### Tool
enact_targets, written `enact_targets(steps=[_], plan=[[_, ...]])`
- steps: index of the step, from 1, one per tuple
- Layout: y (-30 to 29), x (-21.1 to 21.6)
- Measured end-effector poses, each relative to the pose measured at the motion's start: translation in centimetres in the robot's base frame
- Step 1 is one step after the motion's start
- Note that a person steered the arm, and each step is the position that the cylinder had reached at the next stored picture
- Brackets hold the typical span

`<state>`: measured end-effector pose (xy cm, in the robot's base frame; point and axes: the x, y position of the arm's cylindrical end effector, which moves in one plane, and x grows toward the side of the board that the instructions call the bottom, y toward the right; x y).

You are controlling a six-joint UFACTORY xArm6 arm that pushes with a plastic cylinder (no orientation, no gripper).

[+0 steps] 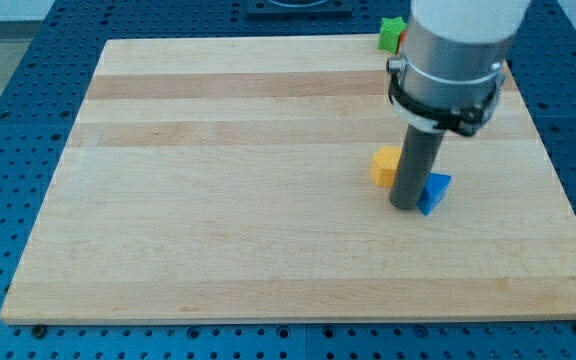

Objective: Move the blue triangle below the red circle

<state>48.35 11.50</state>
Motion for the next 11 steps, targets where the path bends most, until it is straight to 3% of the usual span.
enact_targets(steps=[1,2,4,8,9,11], plan=[[1.2,-2.2],[1.1,-1.6],[2.7,8.2],[3.9,-4.8],[6.9,-6.4],[7.6,-12.3]])
